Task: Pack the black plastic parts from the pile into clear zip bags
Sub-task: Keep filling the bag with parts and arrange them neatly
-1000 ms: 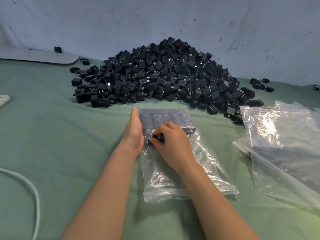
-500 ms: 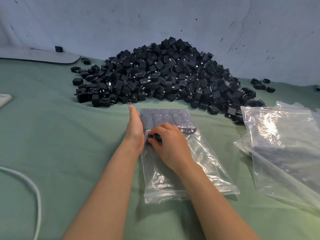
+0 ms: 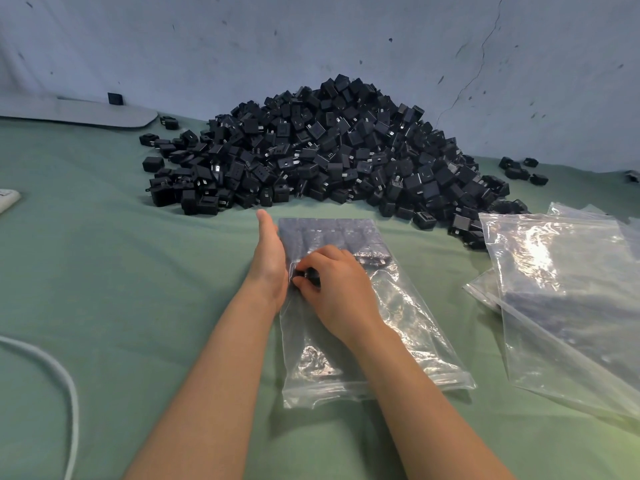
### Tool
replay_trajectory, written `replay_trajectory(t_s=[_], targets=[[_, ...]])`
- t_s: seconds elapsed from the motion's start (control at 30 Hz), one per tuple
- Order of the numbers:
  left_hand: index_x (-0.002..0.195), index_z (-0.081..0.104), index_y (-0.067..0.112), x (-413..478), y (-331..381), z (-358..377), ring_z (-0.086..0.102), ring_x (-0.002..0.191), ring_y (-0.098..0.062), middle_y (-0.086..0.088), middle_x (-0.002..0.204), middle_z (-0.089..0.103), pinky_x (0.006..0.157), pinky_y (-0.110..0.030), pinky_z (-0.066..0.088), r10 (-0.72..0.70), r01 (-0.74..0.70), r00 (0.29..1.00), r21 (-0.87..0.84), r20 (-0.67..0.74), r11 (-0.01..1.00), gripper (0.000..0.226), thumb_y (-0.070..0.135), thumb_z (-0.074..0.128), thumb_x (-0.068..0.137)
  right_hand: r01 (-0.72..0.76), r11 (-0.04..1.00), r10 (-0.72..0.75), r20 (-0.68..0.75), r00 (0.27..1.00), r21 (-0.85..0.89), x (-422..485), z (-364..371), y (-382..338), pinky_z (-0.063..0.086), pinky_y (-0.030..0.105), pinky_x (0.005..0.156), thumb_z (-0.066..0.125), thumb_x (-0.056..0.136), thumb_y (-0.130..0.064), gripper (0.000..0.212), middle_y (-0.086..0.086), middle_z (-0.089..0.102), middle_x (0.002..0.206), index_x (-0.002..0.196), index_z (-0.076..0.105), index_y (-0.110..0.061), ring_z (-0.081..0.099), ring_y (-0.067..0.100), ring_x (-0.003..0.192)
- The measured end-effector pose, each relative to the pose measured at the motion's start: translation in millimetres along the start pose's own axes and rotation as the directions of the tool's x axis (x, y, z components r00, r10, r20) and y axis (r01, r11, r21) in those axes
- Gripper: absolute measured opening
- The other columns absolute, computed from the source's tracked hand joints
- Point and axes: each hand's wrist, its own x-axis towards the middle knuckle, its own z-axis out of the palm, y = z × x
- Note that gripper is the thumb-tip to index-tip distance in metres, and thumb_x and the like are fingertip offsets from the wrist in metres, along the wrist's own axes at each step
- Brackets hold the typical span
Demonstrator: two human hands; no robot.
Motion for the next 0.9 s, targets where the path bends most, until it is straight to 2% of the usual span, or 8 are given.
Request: replay_trajectory(t_s=[0.1, 0.2, 0.33, 0.47, 0.57, 0.67, 0.77, 0.9], targets=[[0.150, 0.018, 0.011, 2.1, -0.8, -1.9, 0.036, 0.133, -0.014, -0.003, 0.151, 0.032, 0.090, -0.021, 0.034, -0.013, 0.013, 1.000, 0.001, -0.020, 1.000, 0.070, 0.058, 0.010, 0.098, -0.012, 0.999, 0.012, 0.018, 1.000, 0.039, 1.1, -1.0, 0.9, 0.041, 0.029, 0.086, 0.062, 0.090, -0.026, 0.017, -0.002, 0.061, 0.104, 0.104, 0.069, -0.018, 0.052, 0.020, 0.098], [0.145, 0.030, 0.004, 7.7, -4.1, -2.8, 0.052, 0.109, -0.015, -0.002, 0.133, 0.050, 0.074, -0.012, 0.043, 0.014, -0.007, 0.993, 0.055, -0.116, 0.998, 0.065, 0.050, 0.017, 0.101, -0.076, 0.985, 0.081, -0.023, 0.996, 0.154, 0.9, -8.6, 9.0, 0.041, 0.021, 0.083, 0.063, 0.090, -0.021, 0.016, -0.002, 0.062, 0.104, 0.104, 0.070, -0.018, 0.056, 0.016, 0.097], [0.148, 0.024, 0.008, 16.4, -6.8, -7.1, 0.032, 0.136, -0.016, -0.008, 0.154, 0.028, 0.100, -0.024, 0.028, 0.068, -0.048, 0.980, 0.110, -0.188, 0.993, 0.062, 0.048, 0.016, 0.101, -0.158, 0.970, 0.169, -0.045, 0.985, 0.185, -4.1, -17.0, 23.4, 0.040, 0.018, 0.082, 0.064, 0.089, -0.022, 0.017, -0.005, 0.061, 0.104, 0.105, 0.069, -0.019, 0.056, 0.009, 0.093], [0.143, 0.034, 0.003, 9.4, -5.2, -1.5, 0.044, 0.090, -0.009, -0.014, 0.145, 0.040, 0.064, -0.008, 0.043, 0.027, -0.023, 0.994, 0.035, -0.104, 0.999, 0.064, 0.047, 0.014, 0.102, -0.131, 0.980, 0.134, -0.014, 0.991, 0.152, -7.8, -12.1, 18.2, 0.041, 0.021, 0.085, 0.069, 0.085, -0.031, 0.022, -0.010, 0.054, 0.098, 0.105, 0.069, -0.021, 0.052, 0.011, 0.095], [0.141, 0.035, 0.000, 7.4, -5.6, 0.4, 0.043, 0.077, -0.009, -0.015, 0.142, 0.043, 0.045, -0.004, 0.041, 0.029, -0.027, 0.997, 0.026, -0.076, 0.999, 0.065, 0.047, 0.013, 0.102, -0.120, 0.987, 0.122, -0.014, 0.992, 0.111, -8.3, -7.9, 15.2, 0.040, 0.026, 0.091, 0.070, 0.084, -0.033, 0.021, -0.009, 0.055, 0.101, 0.102, 0.069, -0.023, 0.050, 0.013, 0.099], [0.135, 0.043, 0.005, 9.2, -6.9, -0.4, 0.048, 0.061, -0.002, -0.004, 0.108, 0.055, 0.040, -0.006, 0.042, 0.049, -0.046, 0.997, 0.051, -0.057, 0.998, 0.061, 0.047, 0.014, 0.102, -0.124, 0.988, 0.127, -0.037, 0.991, 0.089, -8.5, -4.6, 13.7, 0.040, 0.030, 0.092, 0.070, 0.084, -0.032, 0.018, -0.007, 0.057, 0.103, 0.100, 0.070, -0.023, 0.050, 0.015, 0.099], [0.093, 0.054, 0.020, 11.1, -7.7, -1.2, 0.061, 0.046, 0.003, 0.008, 0.068, 0.062, 0.038, -0.011, 0.044, 0.047, -0.042, 0.997, 0.077, -0.069, 0.996, 0.051, 0.050, 0.014, 0.101, -0.120, 0.990, 0.126, -0.085, 0.988, 0.071, -7.9, -0.5, 11.6, 0.040, 0.031, 0.090, 0.069, 0.084, -0.030, 0.017, -0.004, 0.058, 0.101, 0.097, 0.069, -0.020, 0.050, 0.018, 0.097], [0.078, 0.052, 0.019, 11.4, -7.7, -2.6, 0.063, 0.048, 0.002, 0.013, 0.050, 0.065, 0.039, -0.013, 0.045, 0.052, -0.046, 0.998, 0.112, -0.045, 0.993, 0.056, 0.051, 0.011, 0.101, -0.128, 0.991, 0.131, -0.097, 0.987, 0.033, -7.8, 2.2, 10.1, 0.039, 0.029, 0.087, 0.067, 0.086, -0.032, 0.018, -0.004, 0.057, 0.103, 0.098, 0.068, -0.019, 0.049, 0.018, 0.097]])
